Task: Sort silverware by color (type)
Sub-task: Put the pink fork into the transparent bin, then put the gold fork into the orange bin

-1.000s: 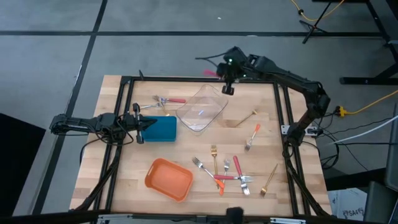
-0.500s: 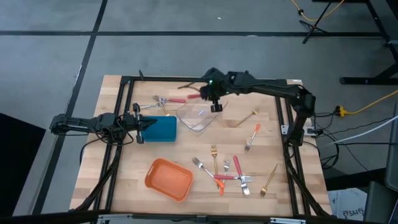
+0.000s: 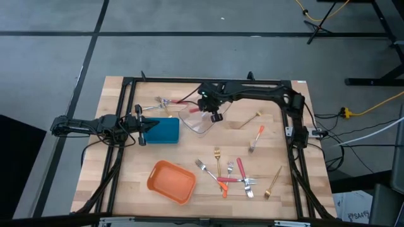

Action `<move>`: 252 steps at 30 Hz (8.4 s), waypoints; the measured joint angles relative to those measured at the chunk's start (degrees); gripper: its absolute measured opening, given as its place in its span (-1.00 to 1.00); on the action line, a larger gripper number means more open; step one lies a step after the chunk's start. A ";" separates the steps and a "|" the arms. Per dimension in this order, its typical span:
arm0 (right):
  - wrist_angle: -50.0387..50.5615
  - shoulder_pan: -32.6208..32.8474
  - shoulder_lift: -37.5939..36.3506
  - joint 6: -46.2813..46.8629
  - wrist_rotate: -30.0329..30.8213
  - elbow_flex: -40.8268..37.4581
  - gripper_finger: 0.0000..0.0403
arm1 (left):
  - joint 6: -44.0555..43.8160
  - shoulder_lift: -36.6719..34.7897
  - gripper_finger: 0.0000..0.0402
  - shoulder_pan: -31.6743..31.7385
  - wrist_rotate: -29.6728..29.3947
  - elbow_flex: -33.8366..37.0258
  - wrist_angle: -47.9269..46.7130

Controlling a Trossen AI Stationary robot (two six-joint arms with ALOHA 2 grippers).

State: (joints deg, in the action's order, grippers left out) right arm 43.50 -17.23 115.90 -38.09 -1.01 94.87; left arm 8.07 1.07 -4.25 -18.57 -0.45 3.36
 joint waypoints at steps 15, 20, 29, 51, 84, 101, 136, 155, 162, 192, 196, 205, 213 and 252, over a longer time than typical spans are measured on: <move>-0.34 -0.04 6.67 -2.93 -0.03 0.00 -0.90 | -0.04 0.01 -1.00 0.00 0.00 -0.01 0.00; -0.62 -0.04 8.08 -2.93 -0.33 0.02 -0.90 | -0.04 0.00 -1.00 -0.01 0.00 -0.02 0.00; -2.26 -0.04 8.71 -2.80 -0.51 0.11 -0.89 | -0.04 0.01 -1.00 0.00 0.00 -0.01 0.00; -2.95 -0.02 8.87 -2.67 -0.07 0.04 -0.48 | -0.06 0.01 -1.00 0.00 0.13 -0.02 0.00; 5.98 4.75 -6.66 -2.30 9.05 -0.13 -0.47 | -0.08 0.02 -1.00 -0.02 0.19 -0.02 -0.02; 26.75 4.85 -29.69 8.39 12.57 -0.04 -0.47 | -0.04 0.02 -1.00 0.00 0.17 0.00 -0.01; 16.63 1.91 -47.50 17.86 10.47 -33.03 -0.47 | 0.03 0.02 -1.00 -0.02 0.00 0.00 0.00; -5.37 -17.38 -47.41 10.57 -2.67 -54.10 -0.47 | 0.05 0.01 -1.00 0.00 -0.02 -0.01 0.00; -10.23 -17.70 -47.41 10.58 -2.51 -58.85 -0.47 | 0.05 0.02 -1.00 -0.01 -0.02 -0.02 0.00; -22.38 -17.68 -47.16 3.08 -0.97 -68.78 -0.47 | 0.07 0.01 -1.00 -0.01 -0.04 -0.01 0.00; -23.51 -17.68 -44.59 2.76 -1.06 -68.78 -0.47 | 0.07 0.01 -1.00 0.00 -0.04 0.00 0.00; -25.26 -17.68 -39.21 1.60 -1.14 -68.30 -0.47 | 0.09 -0.01 -1.00 0.00 -0.04 0.00 0.00; -23.49 -17.73 -39.13 1.64 -3.88 -68.24 -0.57 | 0.09 0.00 -1.00 -0.01 -0.04 -0.02 0.00; -13.37 -17.51 -38.56 1.84 -6.10 -60.91 -1.00 | 0.05 -0.01 -1.00 0.00 -0.03 -0.01 0.00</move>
State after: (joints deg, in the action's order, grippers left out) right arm 30.13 -34.74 77.34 -36.25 -7.10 33.96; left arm 8.12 1.06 -4.25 -18.60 -0.45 3.36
